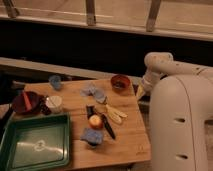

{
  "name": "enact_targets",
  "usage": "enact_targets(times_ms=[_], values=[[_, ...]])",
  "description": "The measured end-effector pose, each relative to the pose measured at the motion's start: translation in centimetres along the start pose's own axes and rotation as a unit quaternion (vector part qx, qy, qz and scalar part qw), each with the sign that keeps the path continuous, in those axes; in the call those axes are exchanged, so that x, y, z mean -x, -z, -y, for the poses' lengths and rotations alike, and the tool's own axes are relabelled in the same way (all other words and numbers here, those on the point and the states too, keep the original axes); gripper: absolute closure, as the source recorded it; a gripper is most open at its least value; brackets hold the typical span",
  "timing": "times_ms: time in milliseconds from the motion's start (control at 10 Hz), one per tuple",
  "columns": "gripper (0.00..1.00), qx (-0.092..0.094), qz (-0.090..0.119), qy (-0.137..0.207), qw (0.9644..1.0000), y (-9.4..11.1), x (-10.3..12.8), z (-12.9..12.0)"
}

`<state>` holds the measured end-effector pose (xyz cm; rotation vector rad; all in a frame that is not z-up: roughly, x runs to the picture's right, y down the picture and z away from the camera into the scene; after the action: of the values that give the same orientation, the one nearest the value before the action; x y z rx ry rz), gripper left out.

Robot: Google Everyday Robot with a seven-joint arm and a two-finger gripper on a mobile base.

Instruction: Place banana in table surface

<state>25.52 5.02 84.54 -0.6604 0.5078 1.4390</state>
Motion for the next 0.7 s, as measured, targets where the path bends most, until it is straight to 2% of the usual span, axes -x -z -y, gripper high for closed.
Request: enact_targets(times_ms=[700], values=[[0.38,0.000,0.000,0.000,1.0000,0.00,-0.01,0.01]])
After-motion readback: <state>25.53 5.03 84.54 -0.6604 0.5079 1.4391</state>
